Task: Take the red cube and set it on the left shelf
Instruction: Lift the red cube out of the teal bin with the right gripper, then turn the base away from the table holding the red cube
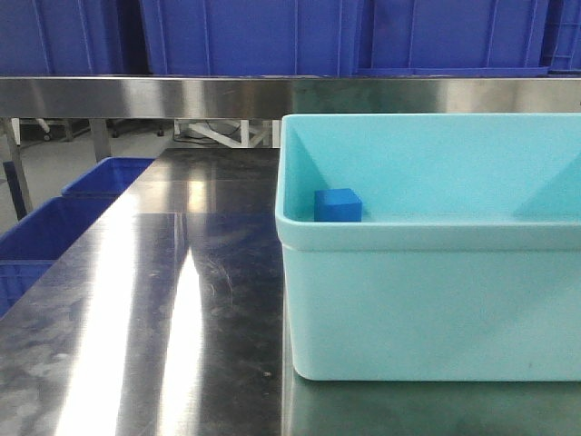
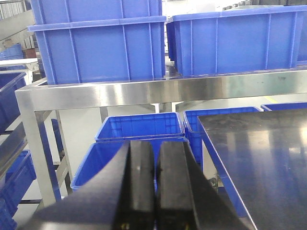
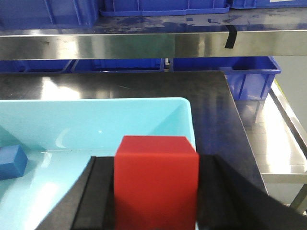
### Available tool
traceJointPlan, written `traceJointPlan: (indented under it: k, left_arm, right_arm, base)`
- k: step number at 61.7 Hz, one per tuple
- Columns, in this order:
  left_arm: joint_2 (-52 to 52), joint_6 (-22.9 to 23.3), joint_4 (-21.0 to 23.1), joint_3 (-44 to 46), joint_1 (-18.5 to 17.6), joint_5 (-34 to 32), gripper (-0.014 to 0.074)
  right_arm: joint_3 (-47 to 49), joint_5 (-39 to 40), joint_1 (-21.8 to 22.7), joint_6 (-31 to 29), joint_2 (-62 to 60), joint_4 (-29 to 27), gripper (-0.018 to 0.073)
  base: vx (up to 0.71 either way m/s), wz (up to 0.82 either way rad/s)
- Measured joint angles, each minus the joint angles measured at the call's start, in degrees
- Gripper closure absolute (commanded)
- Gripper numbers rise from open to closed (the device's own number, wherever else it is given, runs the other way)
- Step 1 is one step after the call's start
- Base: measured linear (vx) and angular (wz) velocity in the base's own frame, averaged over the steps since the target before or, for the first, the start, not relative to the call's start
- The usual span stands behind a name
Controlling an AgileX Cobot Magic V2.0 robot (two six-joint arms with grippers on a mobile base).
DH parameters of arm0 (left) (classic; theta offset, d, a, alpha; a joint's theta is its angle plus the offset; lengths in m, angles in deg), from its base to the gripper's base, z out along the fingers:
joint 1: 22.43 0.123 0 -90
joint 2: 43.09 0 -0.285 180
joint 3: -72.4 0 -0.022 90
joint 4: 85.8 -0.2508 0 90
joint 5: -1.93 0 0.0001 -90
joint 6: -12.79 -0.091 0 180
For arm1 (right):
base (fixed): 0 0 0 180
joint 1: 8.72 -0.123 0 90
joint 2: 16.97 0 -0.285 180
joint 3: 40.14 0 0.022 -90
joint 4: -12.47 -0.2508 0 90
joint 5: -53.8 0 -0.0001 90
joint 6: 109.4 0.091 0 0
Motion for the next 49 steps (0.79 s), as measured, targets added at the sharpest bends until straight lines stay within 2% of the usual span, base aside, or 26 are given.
traceJointPlan:
  k: [49]
  left_arm:
    - [0.00,0.00,0.00,0.00,0.00,0.00,0.0491]
  right_arm:
    - [0.00,0.00,0.00,0.10,0.00,0.00,0.0501]
  base:
    - [-0.01,0.00]
